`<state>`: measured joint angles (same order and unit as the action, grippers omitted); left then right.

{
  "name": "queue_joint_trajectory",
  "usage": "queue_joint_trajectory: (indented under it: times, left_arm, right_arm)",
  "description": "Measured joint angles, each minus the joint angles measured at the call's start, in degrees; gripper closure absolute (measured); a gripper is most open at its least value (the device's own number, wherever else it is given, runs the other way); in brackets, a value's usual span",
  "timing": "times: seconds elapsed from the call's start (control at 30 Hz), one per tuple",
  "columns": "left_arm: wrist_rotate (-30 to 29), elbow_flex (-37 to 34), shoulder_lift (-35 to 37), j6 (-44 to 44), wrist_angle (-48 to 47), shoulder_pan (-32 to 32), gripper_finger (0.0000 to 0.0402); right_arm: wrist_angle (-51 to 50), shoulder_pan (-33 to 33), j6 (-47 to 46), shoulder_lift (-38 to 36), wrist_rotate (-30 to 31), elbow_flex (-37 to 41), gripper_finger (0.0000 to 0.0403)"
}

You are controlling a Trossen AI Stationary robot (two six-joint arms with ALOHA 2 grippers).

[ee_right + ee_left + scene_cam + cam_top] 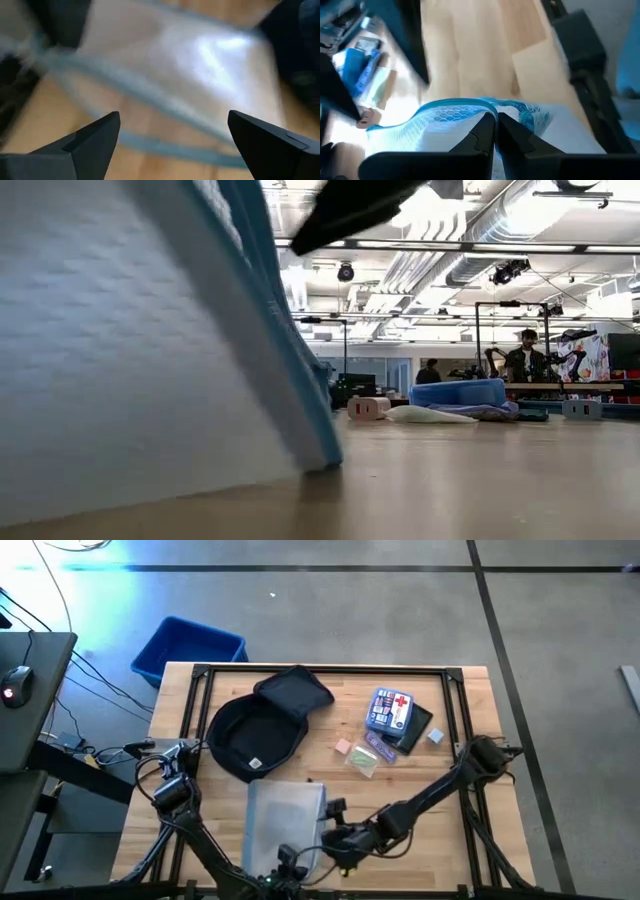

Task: Unpack backpack
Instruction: Put the playing card into the transparent zip bag, then put the green earphones into the transparent zip bag

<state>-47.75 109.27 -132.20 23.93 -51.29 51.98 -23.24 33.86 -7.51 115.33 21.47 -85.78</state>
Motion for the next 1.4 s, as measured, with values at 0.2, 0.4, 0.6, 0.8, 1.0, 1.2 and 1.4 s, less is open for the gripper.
queue_joint_trajectory:
  times: [0.2, 0.4, 0.6, 0.8, 1.0, 1.2, 1.4]
  left_arm:
    - [3.88, 0.0, 0.0, 0.75, -1.12, -0.04, 0.0402]
    - [2.41, -0.02, 0.0, 3.02, -2.1, -0.33, 0.0402]
    - [2.22, -0.04, 0.0, 5.95, -1.95, -0.6, 0.0402]
    - [2.19, -0.07, -0.02, 5.94, -1.92, -0.6, 0.0402]
    - [2.21, -0.07, -0.01, 6.5, -1.79, -0.65, 0.0402]
    - [2.1, -0.7, -0.02, 7.06, -1.56, -0.69, 0.0402]
    - [2.15, -0.81, -0.14, 6.99, -1.87, -0.78, 0.0402]
  right_arm:
    - [-11.11, 2.98, -1.24, -0.05, 6.59, 1.25, 0.005]
    - [-32.28, 0.49, -17.14, -0.76, 18.39, 1.8, 0.0061]
    - [-28.33, -8.6, -21.45, -4.93, 15.46, 14.79, 0.0081]
    - [-6.98, -17.12, -23.66, -12.68, 11.52, 30.36, 0.009]
    - [9.09, -21.45, -27.41, -15.69, 2.86, 41.36, 0.0097]
    - [11.54, -21.19, -30.02, -15.42, 1.47, 43.87, 0.0168]
    - [10.77, -19.43, -27.92, -14.91, 0.58, 42.14, 0.0294]
